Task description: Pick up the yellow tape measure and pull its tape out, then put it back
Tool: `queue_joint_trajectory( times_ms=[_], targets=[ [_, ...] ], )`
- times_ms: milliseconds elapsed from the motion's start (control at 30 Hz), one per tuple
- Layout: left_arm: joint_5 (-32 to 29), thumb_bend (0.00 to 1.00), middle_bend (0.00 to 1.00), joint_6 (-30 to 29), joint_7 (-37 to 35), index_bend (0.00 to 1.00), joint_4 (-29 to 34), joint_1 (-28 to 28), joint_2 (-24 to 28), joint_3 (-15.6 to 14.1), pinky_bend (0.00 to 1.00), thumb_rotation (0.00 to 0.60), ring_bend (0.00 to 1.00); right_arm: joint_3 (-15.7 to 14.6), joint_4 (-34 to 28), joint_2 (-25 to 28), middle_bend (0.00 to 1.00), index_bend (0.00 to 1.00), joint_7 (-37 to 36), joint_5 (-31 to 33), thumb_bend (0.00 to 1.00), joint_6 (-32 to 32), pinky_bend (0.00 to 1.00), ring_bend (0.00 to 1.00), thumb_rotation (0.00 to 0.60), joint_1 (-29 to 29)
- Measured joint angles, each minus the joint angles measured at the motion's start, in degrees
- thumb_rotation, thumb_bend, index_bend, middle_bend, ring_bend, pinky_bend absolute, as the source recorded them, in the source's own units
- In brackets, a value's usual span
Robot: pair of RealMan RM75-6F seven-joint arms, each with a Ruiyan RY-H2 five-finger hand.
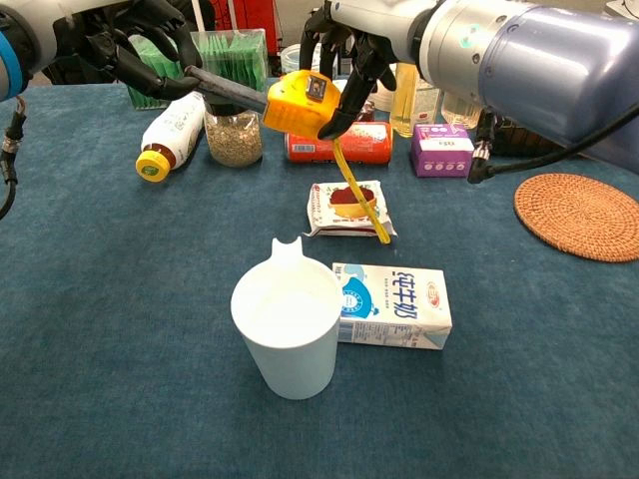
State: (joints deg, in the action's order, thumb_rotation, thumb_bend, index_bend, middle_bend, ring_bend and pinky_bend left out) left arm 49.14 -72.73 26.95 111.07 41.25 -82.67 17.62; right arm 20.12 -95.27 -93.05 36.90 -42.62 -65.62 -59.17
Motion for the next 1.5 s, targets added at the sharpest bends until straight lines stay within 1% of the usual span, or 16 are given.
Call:
queue_joint_trajectory(
  times_ms=[300,500,833,1200,1500],
  targets=[
    [1.95,0.45,0.33,3.01,-5.84,0.56,0.96,-2.54,6.14,-0.94,0.42,0.6,0.23,-1.53,-0.68,1.33,0.61,0.62,1.13,-0.56,0.15,0.43,0.71,0.73,0.6,0.26],
    [5.38,0.45,0.33,4.79,-11.19,0.56,1.16,-4.66,10.39,-1.68,0.42,0.6,0.23,-2.42,-0.68,1.9,0.62,0.62,1.63,-0.78,0.15,0.45,0.71,0.74,0.6,0.6],
    [9.73,0.45,0.33,7.11,-18.31,0.56,0.93,-7.22,15.79,-2.62,0.42,0.6,0.23,-3.4,0.65,2.64,0.63,0.63,1.75,-0.33,0.15,0.76,0.71,0.74,0.6,1.35],
    [13.71,0.45,0.33,7.71,-24.26,0.56,-0.23,-9.57,19.6,-3.23,0.42,0.6,0.23,-4.28,1.21,3.91,0.65,0.65,1.78,-0.26,0.15,0.83,0.71,0.76,0.6,2.38],
    [16.04,0.45,0.33,7.37,-29.2,0.56,-1.11,-11.31,22.41,-3.04,0.42,0.6,0.23,-4.9,1.05,5.59,0.66,0.66,1.51,0.03,0.17,0.69,0.72,0.76,0.6,3.73]
  ],
)
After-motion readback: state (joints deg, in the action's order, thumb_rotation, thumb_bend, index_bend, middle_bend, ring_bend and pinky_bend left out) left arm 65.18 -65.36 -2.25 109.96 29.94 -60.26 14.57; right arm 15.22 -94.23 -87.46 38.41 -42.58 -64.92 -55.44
